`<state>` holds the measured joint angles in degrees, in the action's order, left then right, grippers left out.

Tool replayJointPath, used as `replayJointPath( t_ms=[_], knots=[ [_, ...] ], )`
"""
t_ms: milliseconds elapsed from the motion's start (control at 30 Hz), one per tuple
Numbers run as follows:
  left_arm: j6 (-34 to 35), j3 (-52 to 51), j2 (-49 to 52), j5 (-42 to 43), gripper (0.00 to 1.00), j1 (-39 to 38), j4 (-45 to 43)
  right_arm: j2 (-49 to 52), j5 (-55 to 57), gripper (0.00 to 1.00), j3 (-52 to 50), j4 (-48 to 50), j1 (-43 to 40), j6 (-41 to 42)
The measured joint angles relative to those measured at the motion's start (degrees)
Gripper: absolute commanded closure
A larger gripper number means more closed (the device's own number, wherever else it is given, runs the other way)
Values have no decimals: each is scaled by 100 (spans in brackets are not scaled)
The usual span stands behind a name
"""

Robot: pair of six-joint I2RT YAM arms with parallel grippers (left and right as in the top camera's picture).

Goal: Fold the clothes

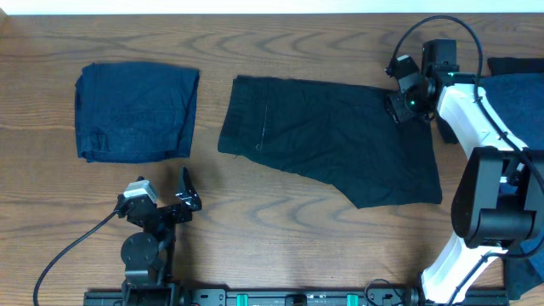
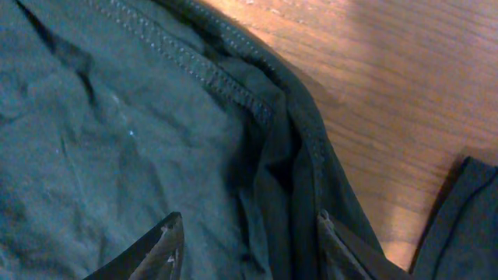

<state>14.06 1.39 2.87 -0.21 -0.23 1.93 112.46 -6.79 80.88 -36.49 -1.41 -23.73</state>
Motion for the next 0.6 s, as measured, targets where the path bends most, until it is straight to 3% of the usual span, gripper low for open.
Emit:
replayJointPath(
  t_ms=[600],
  knots=[
    [0,0,0,0,2,0,2,0,1067,45,0,-20,516,-120]
  ],
)
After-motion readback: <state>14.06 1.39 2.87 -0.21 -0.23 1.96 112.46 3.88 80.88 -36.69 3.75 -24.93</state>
